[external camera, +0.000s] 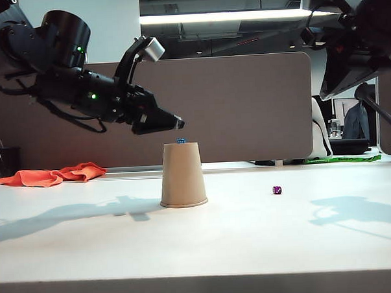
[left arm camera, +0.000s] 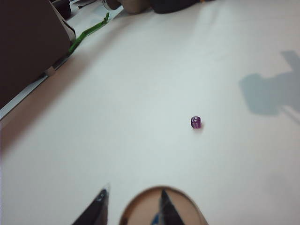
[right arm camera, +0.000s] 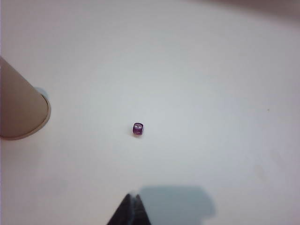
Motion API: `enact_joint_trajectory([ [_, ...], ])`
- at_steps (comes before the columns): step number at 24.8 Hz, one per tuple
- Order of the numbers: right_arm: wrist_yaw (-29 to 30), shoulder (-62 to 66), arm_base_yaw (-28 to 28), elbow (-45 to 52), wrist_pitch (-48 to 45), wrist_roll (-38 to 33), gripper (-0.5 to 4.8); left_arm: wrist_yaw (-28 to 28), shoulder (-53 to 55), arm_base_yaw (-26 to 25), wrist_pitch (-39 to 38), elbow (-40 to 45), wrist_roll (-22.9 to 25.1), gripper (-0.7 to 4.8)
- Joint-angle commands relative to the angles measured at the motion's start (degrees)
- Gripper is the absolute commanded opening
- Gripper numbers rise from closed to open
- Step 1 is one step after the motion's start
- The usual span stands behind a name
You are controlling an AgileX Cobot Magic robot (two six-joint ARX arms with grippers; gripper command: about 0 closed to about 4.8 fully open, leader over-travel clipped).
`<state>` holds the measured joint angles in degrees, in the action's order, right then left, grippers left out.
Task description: Throw the dice onto the paper cup, compare its value with the values of the other dice on the table, place the die with the higher value on the paper cup, and take no action if both dice have the same value.
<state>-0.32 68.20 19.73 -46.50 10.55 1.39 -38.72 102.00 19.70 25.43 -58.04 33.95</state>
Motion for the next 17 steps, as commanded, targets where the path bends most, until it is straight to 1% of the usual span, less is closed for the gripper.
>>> enact_joint_trajectory([
  [1, 0.0, -0.2, 0.1, -0.3, -0.5, 0.2, 0.00, -1.6, 0.3, 0.0, -0.4, -1.8, -1.4, 1.39],
  [4, 0.0, -0.2, 0.1, -0.3, -0.5, 0.2, 0.00, -1.9, 0.3, 0.0, -1.6, -2.4, -1.5, 1.39],
  [11, 0.0, -0.2, 0.1, -0.3, -0.7, 0.2, 0.00, -6.1, 0.3, 0.0, -7.0, -2.5, -1.4, 1.39],
  [17, -0.2, -0.2, 0.1, -0.3, -1.6, 0.2, 0.00, -6.3, 0.4, 0.0, -7.4, -2.5, -1.4, 1.39],
])
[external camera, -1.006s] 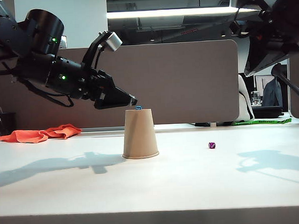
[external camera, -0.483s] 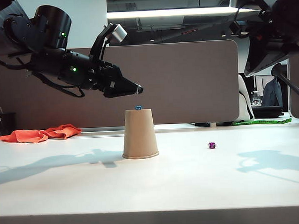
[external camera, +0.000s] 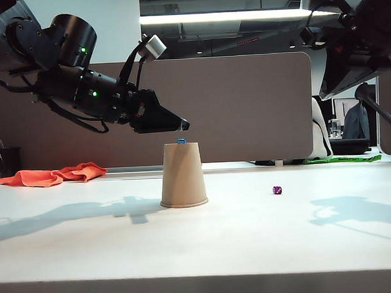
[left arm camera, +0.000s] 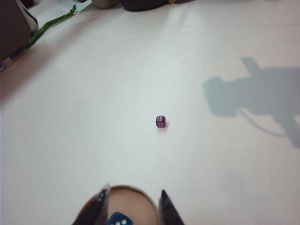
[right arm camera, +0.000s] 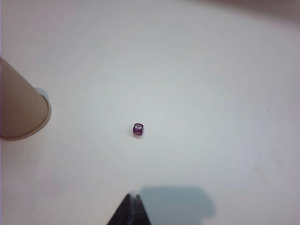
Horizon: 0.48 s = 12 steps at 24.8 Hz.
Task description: Throw the dice onto the paper cup, compare its value with the values of the other dice on the table, place the die with the higher value on the paper cup, and take no action if both dice have the same value.
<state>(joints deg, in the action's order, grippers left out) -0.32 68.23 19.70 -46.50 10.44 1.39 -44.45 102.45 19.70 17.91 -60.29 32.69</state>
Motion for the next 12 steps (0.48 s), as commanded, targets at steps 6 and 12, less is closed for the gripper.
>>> enact_joint_trajectory([
  [6, -0.2, -0.2, 0.1, -0.3, -2.0, 0.2, 0.00, 1.4, 0.3, 0.0, 0.1, -0.3, 1.7, 1.39],
  [12, -0.2, -0.2, 0.1, -0.3, -2.2, 0.2, 0.00, 2.2, 0.3, 0.0, 0.6, -0.3, 2.1, 1.39],
])
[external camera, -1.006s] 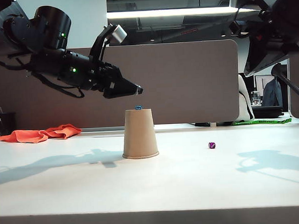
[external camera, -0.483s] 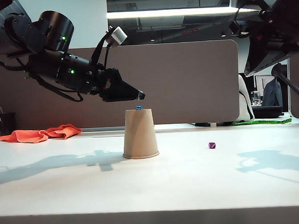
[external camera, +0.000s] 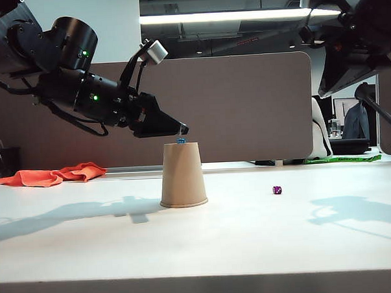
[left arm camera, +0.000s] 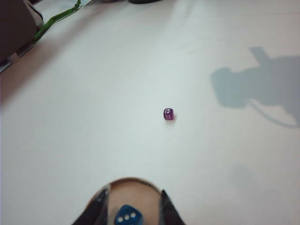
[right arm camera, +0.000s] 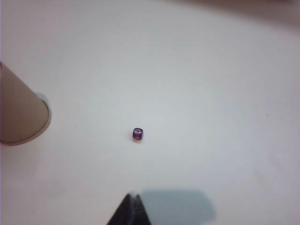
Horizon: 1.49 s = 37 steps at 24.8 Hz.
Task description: Throw the dice onto the paper cup, compare its value with the values of the other dice on the table, place the die with the higher value on the paper cup, and take no action if both dice have the same value.
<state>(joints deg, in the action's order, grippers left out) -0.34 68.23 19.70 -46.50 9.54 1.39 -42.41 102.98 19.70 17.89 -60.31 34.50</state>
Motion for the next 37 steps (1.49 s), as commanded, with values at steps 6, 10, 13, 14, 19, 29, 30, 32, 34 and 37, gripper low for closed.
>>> enact_joint_trajectory([
  [6, -0.1, -0.2, 0.1, -0.3, -1.3, 0.2, 0.00, 0.2, -0.2, 0.0, 0.6, -0.3, 0.2, 1.38],
  [10, -0.1, -0.2, 0.1, -0.3, -1.3, 0.2, 0.00, 1.3, -0.2, 0.0, -0.3, -0.4, 0.0, 1.38],
  [13, -0.1, -0.2, 0.1, -0.3, -1.3, 0.2, 0.00, 1.6, 0.6, 0.0, -0.5, -0.7, -0.7, 1.38],
  [14, -0.1, -0.2, 0.1, -0.3, -1.3, 0.2, 0.00, 1.7, 0.8, 0.0, -0.4, -0.7, -0.7, 1.38],
  [19, -0.1, -0.2, 0.1, -0.3, -1.2, 0.2, 0.00, 1.7, 1.4, 0.0, -0.2, -0.7, -0.7, 1.38],
  [29, -0.1, -0.2, 0.1, -0.3, -1.2, 0.2, 0.00, 1.6, 2.5, 0.0, 0.0, -1.0, -1.1, 1.38],
  [30, -0.1, -0.2, 0.1, -0.3, -1.2, 0.2, 0.00, 1.6, 2.5, 0.0, 0.2, -1.0, -1.1, 1.37],
  [32, -0.1, -0.2, 0.1, -0.3, -1.2, 0.2, 0.00, 1.1, 2.5, 0.0, 0.8, -1.0, -1.1, 1.20],
  [34, -0.1, -0.2, 0.1, -0.3, -1.2, 0.2, 0.00, 1.1, 2.5, 0.0, 1.1, -1.0, -1.1, 1.20],
  [37, -0.1, -0.2, 0.1, -0.3, -1.2, 0.2, 0.00, 1.2, 2.5, 0.0, 1.0, -1.0, -1.1, 1.00],
])
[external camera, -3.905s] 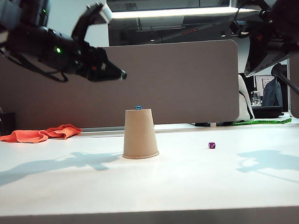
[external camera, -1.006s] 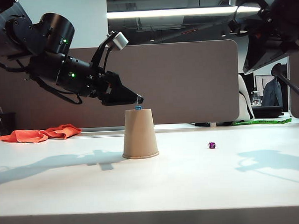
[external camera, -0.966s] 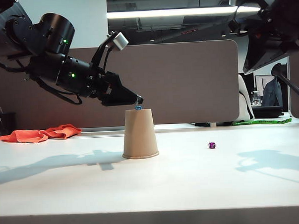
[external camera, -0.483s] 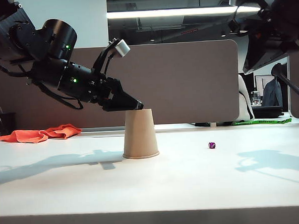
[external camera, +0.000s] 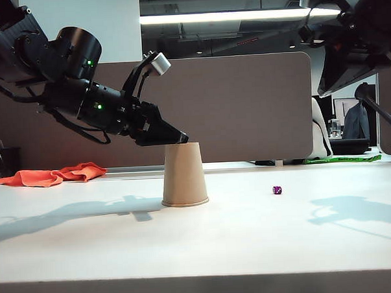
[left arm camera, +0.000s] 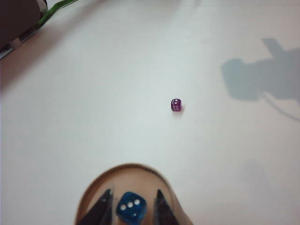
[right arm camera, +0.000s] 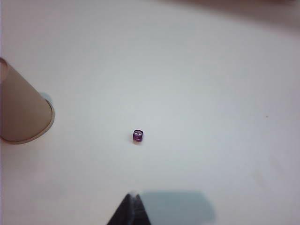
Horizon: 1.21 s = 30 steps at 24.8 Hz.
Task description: Throw the dice onto the paper cup, compare its value with the values of the other dice on the table, place the die with the higher value on the paper cup, and take no action if both dice have the same value.
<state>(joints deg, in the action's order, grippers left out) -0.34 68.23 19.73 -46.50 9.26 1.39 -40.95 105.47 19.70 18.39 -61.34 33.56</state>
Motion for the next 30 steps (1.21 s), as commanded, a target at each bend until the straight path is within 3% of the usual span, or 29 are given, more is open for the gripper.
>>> enact_joint_trajectory([
  [1, -0.1, -0.2, 0.1, -0.3, -1.0, 0.2, 0.00, -0.3, 0.0, 0.0, 0.5, 0.0, -0.2, 0.62],
  [12, -0.1, -0.2, 0.1, -0.3, -1.0, 0.2, 0.00, -0.2, 0.0, 0.0, 0.8, 0.0, -0.2, 0.52],
  [17, -0.1, -0.2, 0.1, -0.3, -1.0, 0.2, 0.00, 0.2, -0.6, 0.0, 5.7, 0.0, -4.7, 0.52],
  [20, -0.1, -0.2, 0.1, -0.3, -1.0, 0.2, 0.00, 3.1, -1.6, -0.1, 6.1, 0.0, -5.1, 0.53],
  [25, -0.1, -0.2, 0.1, -0.3, -0.9, 0.2, 0.00, 13.8, -2.9, -2.7, 5.6, 0.0, -5.1, 0.52],
  [30, -0.1, -0.2, 0.1, -0.3, -0.7, 0.2, 0.00, 16.4, -2.9, -5.6, 4.5, 0.0, -10.0, 0.52],
])
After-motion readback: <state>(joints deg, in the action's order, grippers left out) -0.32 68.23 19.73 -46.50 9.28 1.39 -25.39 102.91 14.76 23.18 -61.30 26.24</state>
